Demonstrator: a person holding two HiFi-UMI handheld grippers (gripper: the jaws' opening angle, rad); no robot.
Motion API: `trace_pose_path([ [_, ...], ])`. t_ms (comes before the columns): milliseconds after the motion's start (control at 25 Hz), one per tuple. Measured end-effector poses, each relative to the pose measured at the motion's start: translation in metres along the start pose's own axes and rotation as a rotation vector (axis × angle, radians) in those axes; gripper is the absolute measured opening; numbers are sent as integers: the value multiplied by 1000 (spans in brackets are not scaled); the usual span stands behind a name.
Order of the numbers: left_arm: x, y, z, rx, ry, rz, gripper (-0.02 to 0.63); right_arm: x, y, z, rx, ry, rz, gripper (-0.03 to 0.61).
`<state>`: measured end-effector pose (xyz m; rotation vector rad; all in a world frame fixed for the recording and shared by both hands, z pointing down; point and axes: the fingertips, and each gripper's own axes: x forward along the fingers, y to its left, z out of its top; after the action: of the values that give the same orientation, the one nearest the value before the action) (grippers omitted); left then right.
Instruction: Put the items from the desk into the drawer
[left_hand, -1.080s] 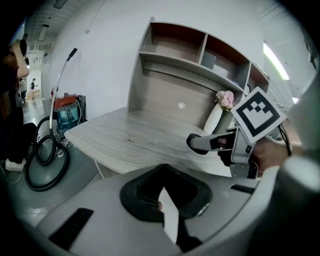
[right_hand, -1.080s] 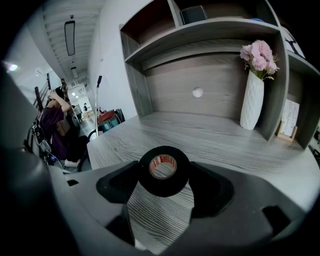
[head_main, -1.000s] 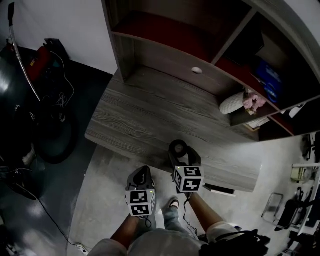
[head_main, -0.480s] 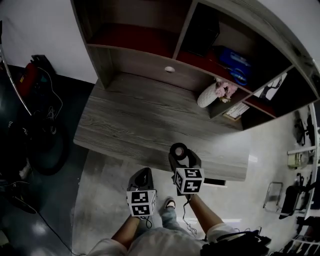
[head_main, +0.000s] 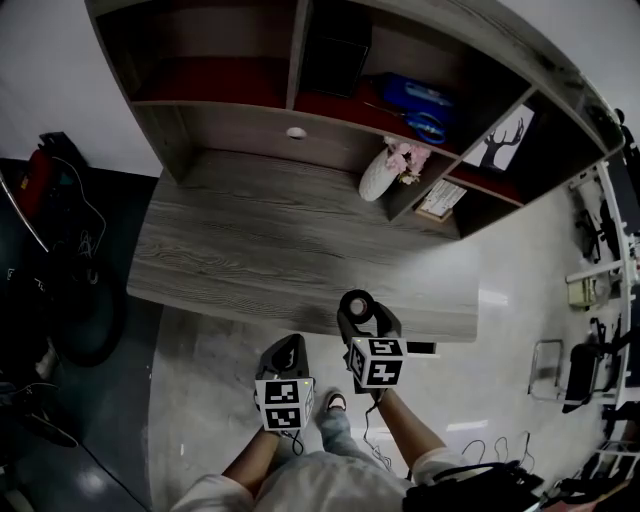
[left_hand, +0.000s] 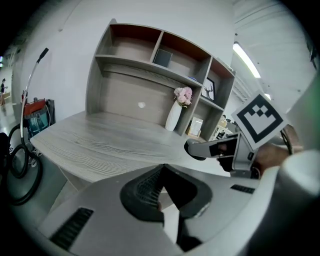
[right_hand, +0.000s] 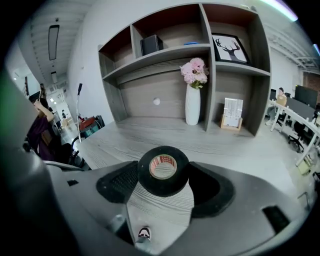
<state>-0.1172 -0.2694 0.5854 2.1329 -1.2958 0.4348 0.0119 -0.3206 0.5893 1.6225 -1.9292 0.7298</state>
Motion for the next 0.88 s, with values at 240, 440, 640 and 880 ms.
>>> trace_pose_path([
  [240, 6, -25, -7, 28, 19, -34, 8, -18, -21, -10, 26, -8, -22, 305],
  [440, 9, -53, -14, 60, 34, -74, 8, -34, -47, -24, 55, -2, -59, 305],
  [640, 11, -74, -24, 91, 59, -107, 8, -48, -65, -35, 87, -4, -84, 305],
  [880, 12, -102, -34, 135, 86, -144, 8, -64, -87, -50, 123, -3, -107, 305],
])
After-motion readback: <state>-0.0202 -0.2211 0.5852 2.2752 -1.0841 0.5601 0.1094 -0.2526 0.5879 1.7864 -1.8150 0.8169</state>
